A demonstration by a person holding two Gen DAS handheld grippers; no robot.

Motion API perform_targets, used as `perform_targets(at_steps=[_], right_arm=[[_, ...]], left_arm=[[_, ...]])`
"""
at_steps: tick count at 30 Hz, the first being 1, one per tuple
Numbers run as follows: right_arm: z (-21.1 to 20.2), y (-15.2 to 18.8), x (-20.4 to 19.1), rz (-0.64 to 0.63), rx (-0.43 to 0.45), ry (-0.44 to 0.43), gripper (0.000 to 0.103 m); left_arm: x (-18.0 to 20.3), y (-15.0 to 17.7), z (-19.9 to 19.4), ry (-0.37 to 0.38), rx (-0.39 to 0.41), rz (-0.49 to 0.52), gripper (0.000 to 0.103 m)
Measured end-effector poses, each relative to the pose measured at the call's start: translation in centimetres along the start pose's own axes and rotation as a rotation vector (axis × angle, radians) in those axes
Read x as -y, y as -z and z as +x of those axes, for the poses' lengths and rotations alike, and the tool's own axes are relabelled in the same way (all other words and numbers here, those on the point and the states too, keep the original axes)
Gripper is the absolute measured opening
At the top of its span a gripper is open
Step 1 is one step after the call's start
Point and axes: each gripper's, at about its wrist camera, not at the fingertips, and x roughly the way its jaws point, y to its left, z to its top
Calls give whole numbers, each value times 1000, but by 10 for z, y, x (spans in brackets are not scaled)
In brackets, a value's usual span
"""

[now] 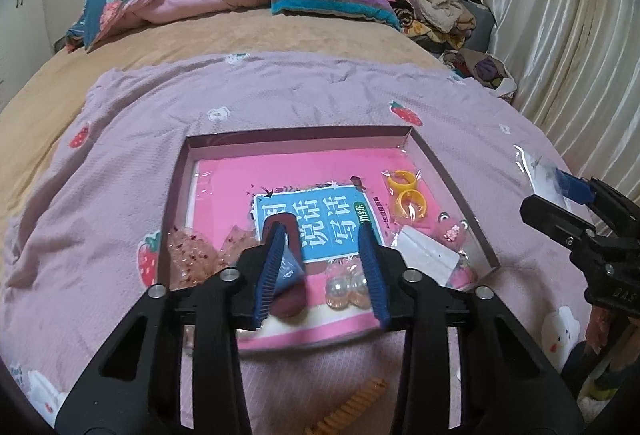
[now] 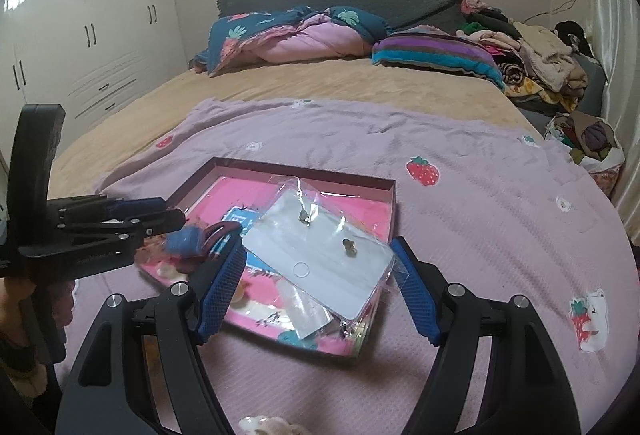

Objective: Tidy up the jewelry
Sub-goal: 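Carry the hairpin box and earring card bag into the tray, opening both tools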

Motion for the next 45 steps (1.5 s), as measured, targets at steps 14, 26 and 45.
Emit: perform_targets(at_steps=[14, 26, 45], right_arm=[[52, 27, -8, -35, -121, -36, 73], [75, 40, -31, -94, -188, -69, 73], [72, 46, -38, -107, -193, -91, 81]], left_arm=[[-10, 9, 38, -22, -59, -21, 27], [-30, 8, 42, -47, -63, -71, 27], [-56, 21, 36, -69, -79, -136, 33]])
